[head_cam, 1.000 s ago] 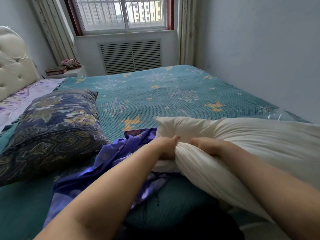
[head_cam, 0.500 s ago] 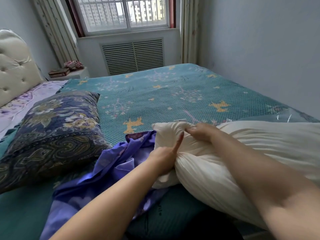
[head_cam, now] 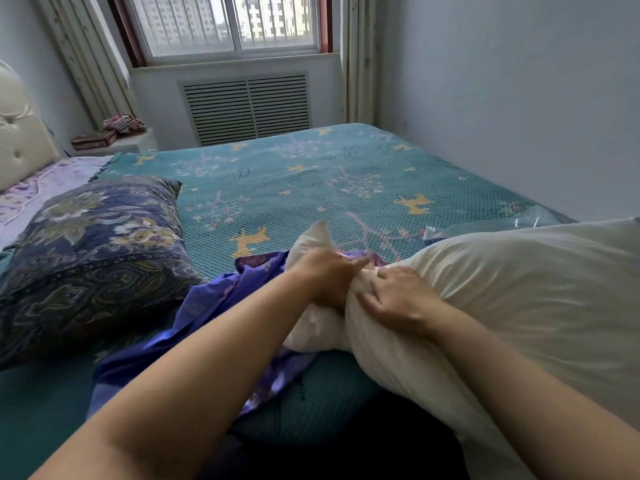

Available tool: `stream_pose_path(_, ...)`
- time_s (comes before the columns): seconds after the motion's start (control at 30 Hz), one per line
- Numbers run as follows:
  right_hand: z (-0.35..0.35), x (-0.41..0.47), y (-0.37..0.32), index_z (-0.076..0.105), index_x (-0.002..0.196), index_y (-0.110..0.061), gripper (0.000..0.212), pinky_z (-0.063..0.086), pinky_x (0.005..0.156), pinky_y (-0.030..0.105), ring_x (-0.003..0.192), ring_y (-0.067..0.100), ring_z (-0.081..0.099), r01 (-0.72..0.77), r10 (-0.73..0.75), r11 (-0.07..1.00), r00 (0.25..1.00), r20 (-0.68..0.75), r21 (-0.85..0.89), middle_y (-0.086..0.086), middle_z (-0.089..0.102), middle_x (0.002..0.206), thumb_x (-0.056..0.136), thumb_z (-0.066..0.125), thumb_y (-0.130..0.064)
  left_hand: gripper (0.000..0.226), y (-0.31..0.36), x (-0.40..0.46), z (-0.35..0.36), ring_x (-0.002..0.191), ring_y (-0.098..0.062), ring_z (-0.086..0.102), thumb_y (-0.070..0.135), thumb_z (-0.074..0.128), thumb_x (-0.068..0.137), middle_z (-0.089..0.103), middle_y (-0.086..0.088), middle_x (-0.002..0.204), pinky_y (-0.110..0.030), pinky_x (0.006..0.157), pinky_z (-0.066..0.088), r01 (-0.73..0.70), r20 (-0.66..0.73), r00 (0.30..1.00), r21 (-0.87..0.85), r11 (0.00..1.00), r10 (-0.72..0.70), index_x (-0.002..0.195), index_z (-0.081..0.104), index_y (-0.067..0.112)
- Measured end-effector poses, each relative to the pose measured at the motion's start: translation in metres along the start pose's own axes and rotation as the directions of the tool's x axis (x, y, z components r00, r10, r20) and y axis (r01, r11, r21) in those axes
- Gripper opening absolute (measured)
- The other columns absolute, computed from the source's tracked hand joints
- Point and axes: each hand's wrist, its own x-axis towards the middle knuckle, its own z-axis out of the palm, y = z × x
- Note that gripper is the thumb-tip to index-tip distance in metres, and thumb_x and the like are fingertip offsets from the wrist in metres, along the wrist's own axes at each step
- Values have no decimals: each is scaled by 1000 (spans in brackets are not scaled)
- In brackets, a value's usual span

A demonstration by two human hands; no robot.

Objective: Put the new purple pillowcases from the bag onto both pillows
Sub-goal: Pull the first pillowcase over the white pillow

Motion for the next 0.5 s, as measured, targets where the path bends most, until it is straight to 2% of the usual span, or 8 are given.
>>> stream_pose_path(0.07,9,-14,-15,32,142,-6,101,14,115,39,137,29,27,-93,94,996,991,97,-16,17,33,146,77,24,-83,49,8,-3,-11,99,-21,63,56,59,75,67,1,107,-28,74,45,7,11,1000,80,997,-8,113,59,26)
stream_pose_path(0.13,18,-22,-28,19,146,-4,121,3,118,41,142,30,14,-165,166,986,979,119,-10,16,20,152,63,35,-91,33,13,-7,-18,91,-22,63,50,60,78,68,0,97,-27,67,40,44,44,998,121,992,-50,97,64,23)
stream_pose_path(0.2,26,-21,-33,12,147,-6,122,-1,118,41,144,30,6,-196,193,980,977,96,22,14,4,157,62,49,-85,32,17,-10,-19,91,-22,63,48,59,80,68,0,96,-27,65,39,74,55,995,129,989,-82,96,66,21)
stream_pose_path(0.27,31,-13,-29,15,146,-9,112,4,117,40,143,29,11,-205,203,978,978,57,33,12,-2,159,67,58,-75,34,19,-14,-17,91,-24,63,48,58,82,68,-2,99,-26,64,37,119,45,991,95,988,-124,99,68,19)
stream_pose_path(0.33,29,-6,-23,18,146,-14,102,12,113,38,139,27,23,-206,204,977,979,28,63,11,20,155,71,61,-68,40,22,-22,-14,92,-24,63,54,58,81,68,-2,99,-26,64,36,168,13,986,48,985,-169,100,68,19)
stream_pose_path(0.4,28,-4,-17,30,142,-21,86,20,108,36,131,25,35,-188,190,976,982,-13,108,8,45,141,74,60,-63,44,21,-32,-13,92,-22,62,59,59,79,68,0,97,-24,66,36,200,-51,978,-56,978,-203,97,67,21)
stream_pose_path(0.47,29,-6,-8,48,126,-27,60,25,101,32,122,25,44,-162,174,976,982,-75,143,5,58,125,77,54,-60,37,17,-41,-13,97,-21,62,52,67,76,69,-1,100,-25,75,41,171,-106,968,-381,908,-227,95,68,21)
stream_pose_path(0.5,30,-9,-2,54,116,-28,50,27,97,31,119,25,47,-164,186,970,976,-110,180,5,61,118,77,50,-58,31,13,-44,-13,99,-21,62,42,73,75,69,-3,102,-26,82,45,118,-140,957,-612,782,-254,95,70,19)
